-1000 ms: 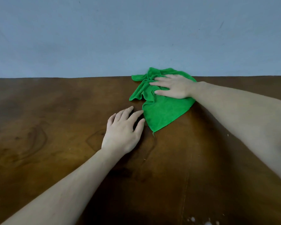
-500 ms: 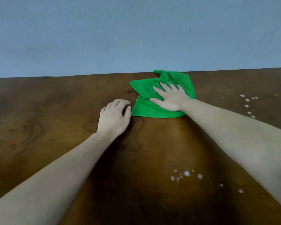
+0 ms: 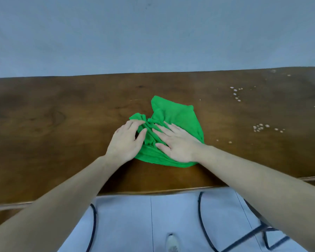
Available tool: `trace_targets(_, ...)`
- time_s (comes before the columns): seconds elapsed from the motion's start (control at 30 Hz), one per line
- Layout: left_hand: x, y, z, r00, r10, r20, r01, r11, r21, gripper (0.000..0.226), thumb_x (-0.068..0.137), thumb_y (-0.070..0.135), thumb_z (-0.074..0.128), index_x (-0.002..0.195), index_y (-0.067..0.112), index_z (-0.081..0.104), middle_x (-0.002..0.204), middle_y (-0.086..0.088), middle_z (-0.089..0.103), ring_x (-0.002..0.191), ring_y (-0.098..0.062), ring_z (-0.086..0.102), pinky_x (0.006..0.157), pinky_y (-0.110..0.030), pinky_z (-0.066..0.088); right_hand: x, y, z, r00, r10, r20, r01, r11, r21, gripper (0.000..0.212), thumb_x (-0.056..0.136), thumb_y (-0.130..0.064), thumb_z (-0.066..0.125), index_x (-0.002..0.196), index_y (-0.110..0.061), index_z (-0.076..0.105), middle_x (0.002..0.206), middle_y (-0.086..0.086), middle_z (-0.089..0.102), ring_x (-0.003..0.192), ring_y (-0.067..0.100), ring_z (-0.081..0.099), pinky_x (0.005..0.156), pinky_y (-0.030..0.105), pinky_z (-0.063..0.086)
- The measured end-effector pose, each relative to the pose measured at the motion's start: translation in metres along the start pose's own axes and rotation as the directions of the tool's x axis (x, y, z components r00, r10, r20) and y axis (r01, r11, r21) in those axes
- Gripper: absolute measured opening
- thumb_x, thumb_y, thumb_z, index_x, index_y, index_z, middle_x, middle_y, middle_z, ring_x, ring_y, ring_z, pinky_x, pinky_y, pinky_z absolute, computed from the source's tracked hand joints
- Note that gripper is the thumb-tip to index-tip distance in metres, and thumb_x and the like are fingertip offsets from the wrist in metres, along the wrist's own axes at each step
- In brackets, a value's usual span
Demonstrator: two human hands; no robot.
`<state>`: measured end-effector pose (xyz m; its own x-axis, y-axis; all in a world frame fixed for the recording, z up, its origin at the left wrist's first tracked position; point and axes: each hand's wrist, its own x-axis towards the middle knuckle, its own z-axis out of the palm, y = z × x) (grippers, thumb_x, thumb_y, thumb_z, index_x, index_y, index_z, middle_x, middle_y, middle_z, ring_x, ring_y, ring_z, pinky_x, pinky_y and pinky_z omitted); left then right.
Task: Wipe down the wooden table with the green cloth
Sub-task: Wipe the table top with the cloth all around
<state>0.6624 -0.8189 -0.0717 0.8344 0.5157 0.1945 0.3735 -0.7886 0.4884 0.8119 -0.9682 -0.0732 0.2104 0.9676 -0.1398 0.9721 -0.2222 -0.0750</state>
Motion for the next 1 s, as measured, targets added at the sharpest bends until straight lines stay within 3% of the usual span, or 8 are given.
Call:
trace_targets(0.13, -0.029, 0.008, -0.001, 0.999, 0.041, 0.017, -0.041, 0.999, -0.021, 0.038, 0.103, 0.038, 0.039, 0.136, 0.023, 0.051, 0.142, 0.003, 0.047, 0.128, -0.019, 0.048, 0.109, -0.042, 0.035, -0.051, -0.034, 0.006, 0.998, -0.055, -0.012, 0.055, 0.998, 0.008, 0.075, 0.096, -0.061, 0.005, 0.160, -0.022, 0.010, 0.168, 0.001, 0.006, 0.154, 0.022, -0.002, 0.123, 0.032, -0.006)
trace_targets(0.2, -0.040, 0.011, 0.000, 0.999, 0.048, 0.025, -0.047, 0.999, -0.018, 0.038, 0.103, 0.038, 0.039, 0.135, 0.023, 0.052, 0.143, 0.003, 0.046, 0.128, -0.019, 0.047, 0.110, -0.041, 0.033, -0.072, -0.043, 0.009, 0.996, -0.083, -0.020, 0.083, 0.997, 0.005, 0.078, 0.092, -0.065, 0.001, 0.159, -0.029, 0.016, 0.167, -0.004, 0.012, 0.154, 0.023, 0.005, 0.122, 0.034, 0.000)
trace_targets(0.37, -0.057, 0.018, 0.004, 0.998, 0.052, 0.035, -0.052, 0.999, 0.007, 0.039, 0.102, 0.041, 0.038, 0.133, 0.023, 0.055, 0.142, 0.004, 0.047, 0.127, -0.020, 0.047, 0.111, -0.040, 0.032, -0.121, -0.033, 0.017, 0.990, -0.113, -0.083, 0.105, 0.990, -0.089, 0.057, 0.095, -0.070, 0.033, 0.149, -0.055, 0.026, 0.157, -0.014, 0.033, 0.139, 0.022, 0.027, 0.113, 0.045, 0.021)
trace_targets(0.43, -0.060, 0.021, 0.005, 0.998, 0.059, 0.034, -0.060, 0.998, 0.018, 0.038, 0.102, 0.042, 0.037, 0.130, 0.025, 0.057, 0.140, 0.004, 0.049, 0.126, -0.022, 0.049, 0.110, -0.042, 0.032, -0.137, -0.018, 0.021, 0.986, -0.091, -0.140, 0.075, 0.991, -0.114, 0.055, 0.093, -0.070, 0.041, 0.145, -0.052, 0.035, 0.147, -0.011, 0.042, 0.132, 0.021, 0.035, 0.107, 0.045, 0.028)
trace_targets(0.53, -0.063, 0.024, 0.007, 0.998, 0.059, 0.037, -0.061, 0.997, 0.040, 0.037, 0.102, 0.044, 0.036, 0.128, 0.028, 0.058, 0.140, 0.005, 0.050, 0.127, -0.022, 0.048, 0.112, -0.045, 0.031, -0.154, 0.003, 0.024, 0.980, -0.043, -0.194, 0.029, 0.997, -0.073, 0.052, 0.093, -0.071, 0.042, 0.136, -0.043, 0.046, 0.141, -0.012, 0.045, 0.131, 0.021, 0.041, 0.109, 0.043, 0.027)
trace_targets(0.63, -0.060, 0.029, 0.010, 0.999, 0.039, 0.034, -0.041, 0.997, 0.073, 0.038, 0.102, 0.046, 0.033, 0.127, 0.033, 0.057, 0.141, 0.009, 0.049, 0.131, -0.018, 0.043, 0.116, -0.044, 0.024, -0.154, 0.015, 0.022, 0.989, -0.021, -0.145, 0.015, 0.999, -0.043, 0.053, 0.096, -0.072, 0.030, 0.138, -0.043, 0.042, 0.154, -0.011, 0.036, 0.144, 0.021, 0.030, 0.120, 0.040, 0.014)
trace_targets(0.8, -0.040, 0.036, 0.023, 0.999, 0.035, 0.040, -0.039, 0.994, 0.100, 0.038, 0.102, 0.048, 0.030, 0.127, 0.035, 0.056, 0.140, 0.015, 0.048, 0.133, -0.012, 0.040, 0.116, -0.043, 0.018, -0.121, 0.033, 0.011, 1.000, 0.017, -0.018, -0.018, 0.999, -0.027, 0.062, 0.090, -0.080, 0.007, 0.149, -0.059, 0.012, 0.166, -0.014, 0.008, 0.154, 0.017, -0.004, 0.124, 0.047, -0.002)
trace_targets(1.0, 0.017, 0.045, 0.041, 1.000, -0.015, 0.016, 0.013, 0.995, 0.099, 0.038, 0.101, 0.046, 0.032, 0.127, 0.033, 0.057, 0.138, 0.014, 0.050, 0.133, -0.011, 0.039, 0.115, -0.042, 0.018, -0.053, 0.091, -0.005, 0.999, 0.011, 0.041, -0.009, 0.998, -0.056, 0.061, 0.093, -0.075, 0.006, 0.152, -0.058, 0.000, 0.166, -0.015, -0.001, 0.154, 0.016, -0.007, 0.124, 0.043, -0.006)
